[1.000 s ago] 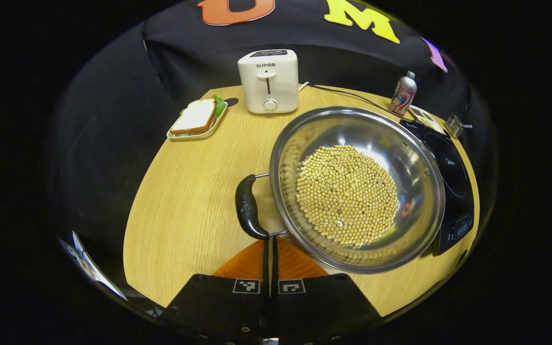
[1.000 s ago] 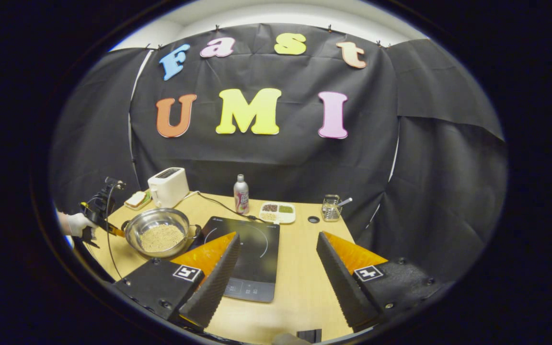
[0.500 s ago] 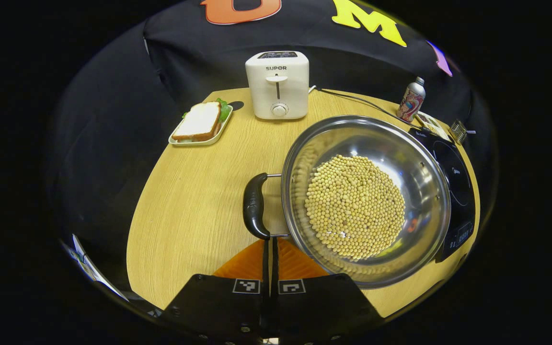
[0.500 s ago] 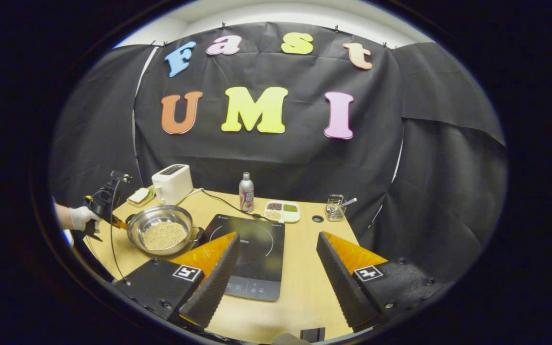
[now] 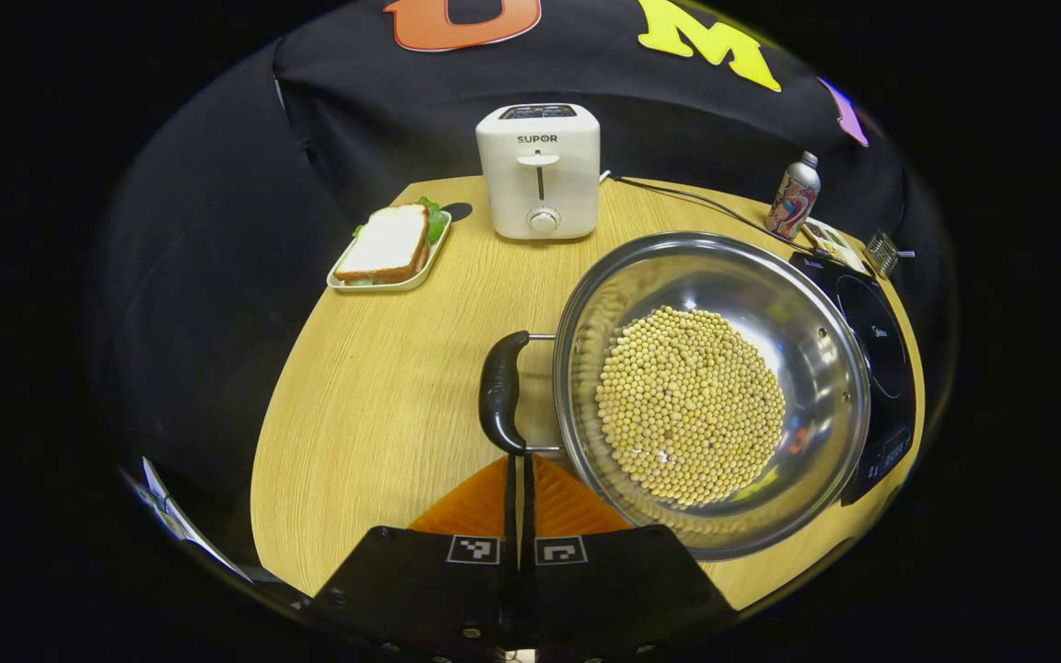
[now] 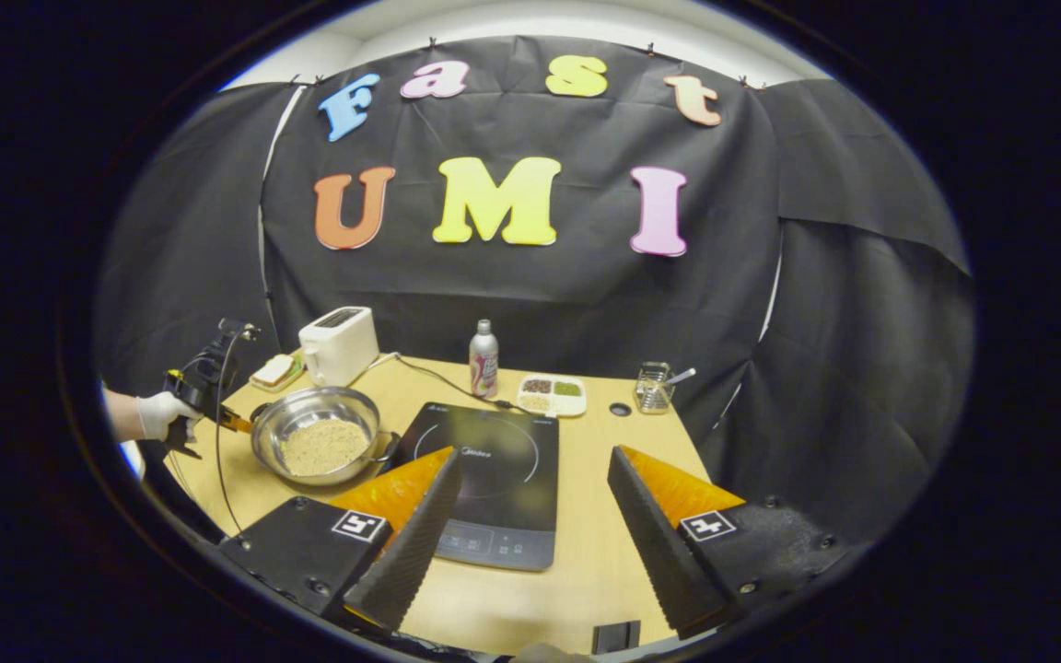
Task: First push the handle of the pot to place it horizontally, then grasp the pot with both hands and set it on the induction cooktop.
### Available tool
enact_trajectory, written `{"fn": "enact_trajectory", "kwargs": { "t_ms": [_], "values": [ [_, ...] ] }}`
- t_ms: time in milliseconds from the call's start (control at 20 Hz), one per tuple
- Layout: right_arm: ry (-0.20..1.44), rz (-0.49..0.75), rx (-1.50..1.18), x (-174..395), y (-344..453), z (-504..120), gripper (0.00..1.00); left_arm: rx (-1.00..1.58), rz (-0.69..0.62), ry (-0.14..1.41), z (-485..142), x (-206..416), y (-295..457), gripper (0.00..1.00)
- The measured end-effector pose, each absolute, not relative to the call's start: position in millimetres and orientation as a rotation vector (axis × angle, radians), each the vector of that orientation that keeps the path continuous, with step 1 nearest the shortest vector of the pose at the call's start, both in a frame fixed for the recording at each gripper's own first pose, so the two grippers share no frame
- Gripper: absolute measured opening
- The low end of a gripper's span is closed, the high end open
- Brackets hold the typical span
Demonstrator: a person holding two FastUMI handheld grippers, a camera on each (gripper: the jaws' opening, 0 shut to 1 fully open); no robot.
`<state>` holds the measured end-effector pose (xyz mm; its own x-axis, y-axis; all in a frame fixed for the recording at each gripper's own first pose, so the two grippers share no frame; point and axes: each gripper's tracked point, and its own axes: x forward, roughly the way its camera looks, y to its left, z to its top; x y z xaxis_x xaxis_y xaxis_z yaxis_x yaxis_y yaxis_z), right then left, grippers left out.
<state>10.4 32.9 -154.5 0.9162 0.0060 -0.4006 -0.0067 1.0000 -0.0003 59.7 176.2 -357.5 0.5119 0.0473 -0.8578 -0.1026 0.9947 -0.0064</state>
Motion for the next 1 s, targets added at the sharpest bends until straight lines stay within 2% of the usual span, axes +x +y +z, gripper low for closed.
{"fn": "enact_trajectory", "kwargs": {
  "t_ms": [150,200,250,300,350,400,450,650,850,1000],
  "values": [
    [0.447,0.058,-0.010,17.9,52.9,-167.9,0.99,-0.011,0.091,0.990,-348.1,47.8,179.3,0.00],
    [0.462,0.081,-0.008,20.3,63.5,-174.5,0.99,-0.004,0.093,0.975,-342.9,43.4,178.1,0.10],
    [0.474,0.106,-0.002,24.0,74.0,-180.0,0.99,-0.001,0.095,0.956,-336.4,40.2,178.8,0.00],
    [0.488,0.133,0.001,28.7,85.0,-186.9,0.99,-0.007,0.096,0.932,-333.3,37.5,178.1,0.00],
    [0.500,0.154,0.000,34.0,94.8,-193.0,0.99,-0.010,0.107,0.909,-328.9,36.1,179.1,0.04],
    [0.510,0.171,-0.005,41.5,104.6,-198.5,0.99,-0.020,0.105,0.898,-326.3,32.4,178.0,0.13],
    [0.520,0.187,-0.008,48.7,114.5,-203.8,0.99,-0.033,0.100,0.889,-325.0,32.0,175.0,0.35],
    [0.583,0.257,0.025,85.2,159.0,-233.6,1.00,-0.019,0.104,0.864,-317.1,35.2,177.5,0.97],
    [0.680,0.299,0.021,120.8,199.2,-270.7,1.00,0.012,0.112,0.858,-314.8,56.9,179.0,0.97],
    [0.733,0.334,0.029,146.9,227.8,-291.0,0.96,0.026,0.122,0.867,-323.2,75.2,182.6,0.97]
  ]
}}
